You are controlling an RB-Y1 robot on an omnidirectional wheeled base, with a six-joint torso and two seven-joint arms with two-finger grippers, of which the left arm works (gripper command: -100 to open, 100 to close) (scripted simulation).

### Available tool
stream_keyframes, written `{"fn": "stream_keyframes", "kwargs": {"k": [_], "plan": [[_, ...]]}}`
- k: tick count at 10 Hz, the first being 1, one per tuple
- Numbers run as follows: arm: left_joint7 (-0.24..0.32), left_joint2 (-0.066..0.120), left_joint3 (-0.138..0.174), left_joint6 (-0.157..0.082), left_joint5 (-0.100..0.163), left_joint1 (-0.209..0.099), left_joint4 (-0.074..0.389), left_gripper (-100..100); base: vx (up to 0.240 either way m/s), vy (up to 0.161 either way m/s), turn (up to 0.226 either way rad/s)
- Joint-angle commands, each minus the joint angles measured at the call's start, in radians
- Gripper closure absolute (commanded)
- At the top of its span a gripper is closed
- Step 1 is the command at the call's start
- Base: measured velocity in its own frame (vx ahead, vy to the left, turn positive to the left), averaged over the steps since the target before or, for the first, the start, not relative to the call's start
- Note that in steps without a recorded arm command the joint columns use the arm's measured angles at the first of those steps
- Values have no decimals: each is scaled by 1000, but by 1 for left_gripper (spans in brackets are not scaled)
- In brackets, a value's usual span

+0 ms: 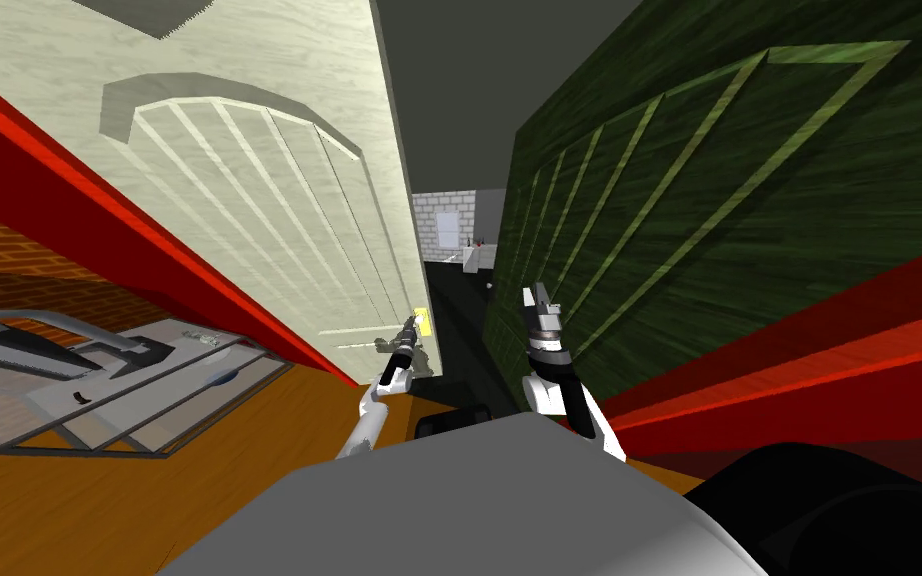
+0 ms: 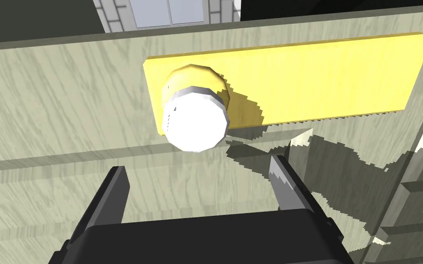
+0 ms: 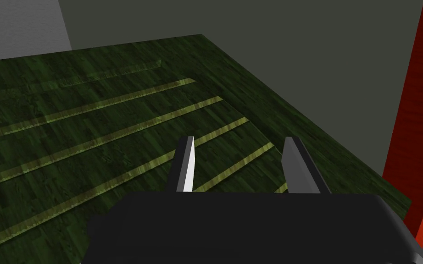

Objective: Push the door open

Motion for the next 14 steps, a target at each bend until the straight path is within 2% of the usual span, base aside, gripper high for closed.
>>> {"fn": "stream_keyframes", "kwargs": {"k": [1,3,4,5,10,11,14], "plan": [[0,-6,4,-6,0,-3,7,-100,190,-6,-18],[-1,-28,9,-13,0,-7,15,-100,196,-35,-21],[-1,-22,8,-13,0,-9,19,-100,81,-19,0],[-1,-22,8,-13,0,-9,19,100,-11,2,3],[-1,-22,8,-13,0,-9,19,100,-16,3,-2],[-19,6,26,-14,13,-15,29,100,79,36,123],[-42,31,51,-16,29,-25,39,100,191,73,162]]}}
